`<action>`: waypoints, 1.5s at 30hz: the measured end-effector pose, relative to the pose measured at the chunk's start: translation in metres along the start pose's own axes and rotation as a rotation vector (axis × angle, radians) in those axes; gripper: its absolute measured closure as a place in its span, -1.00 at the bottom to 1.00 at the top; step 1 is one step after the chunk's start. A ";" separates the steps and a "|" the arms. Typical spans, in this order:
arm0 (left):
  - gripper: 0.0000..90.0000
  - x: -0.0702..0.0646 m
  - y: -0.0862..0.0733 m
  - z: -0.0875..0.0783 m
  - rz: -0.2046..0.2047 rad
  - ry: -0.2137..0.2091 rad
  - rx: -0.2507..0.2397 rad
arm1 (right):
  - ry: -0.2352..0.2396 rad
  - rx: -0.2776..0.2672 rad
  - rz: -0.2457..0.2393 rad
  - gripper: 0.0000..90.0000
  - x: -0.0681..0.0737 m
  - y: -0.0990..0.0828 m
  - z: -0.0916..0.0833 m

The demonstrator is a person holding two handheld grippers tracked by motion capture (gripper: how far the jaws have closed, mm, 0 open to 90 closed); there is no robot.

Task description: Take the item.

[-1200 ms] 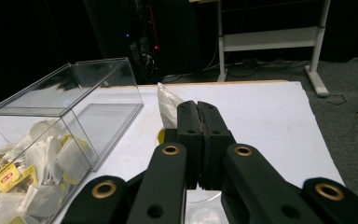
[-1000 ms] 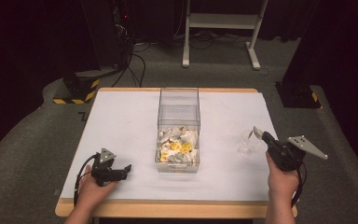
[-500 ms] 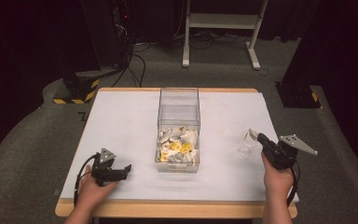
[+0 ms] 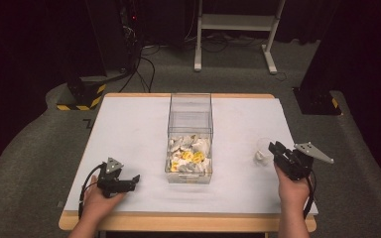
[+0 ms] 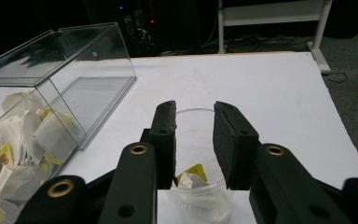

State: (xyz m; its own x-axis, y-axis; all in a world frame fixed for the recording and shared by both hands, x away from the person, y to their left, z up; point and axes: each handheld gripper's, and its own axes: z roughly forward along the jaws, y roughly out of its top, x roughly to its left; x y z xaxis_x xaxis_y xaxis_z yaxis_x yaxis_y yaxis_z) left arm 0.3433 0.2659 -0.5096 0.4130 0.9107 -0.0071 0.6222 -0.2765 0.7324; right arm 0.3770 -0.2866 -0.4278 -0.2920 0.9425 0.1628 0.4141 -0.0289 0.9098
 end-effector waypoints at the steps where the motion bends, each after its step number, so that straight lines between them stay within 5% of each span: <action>1: -0.72 0.000 0.000 0.000 0.000 0.000 0.000 | -0.001 0.001 -0.003 0.54 0.001 0.000 0.000; 28: -0.71 0.000 0.000 0.000 0.001 0.000 0.000 | -0.015 -0.018 -0.039 0.28 0.008 0.004 0.000; 45: -0.71 0.000 0.000 0.000 0.003 0.002 0.000 | -0.006 -0.022 -0.078 -0.09 0.036 0.011 0.001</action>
State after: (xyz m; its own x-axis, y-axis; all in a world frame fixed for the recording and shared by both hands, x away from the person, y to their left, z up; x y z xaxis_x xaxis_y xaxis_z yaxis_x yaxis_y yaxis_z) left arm 0.3432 0.2662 -0.5096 0.4134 0.9106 -0.0038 0.6210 -0.2789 0.7325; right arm 0.3717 -0.2529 -0.4121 -0.3174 0.9441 0.0892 0.3717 0.0373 0.9276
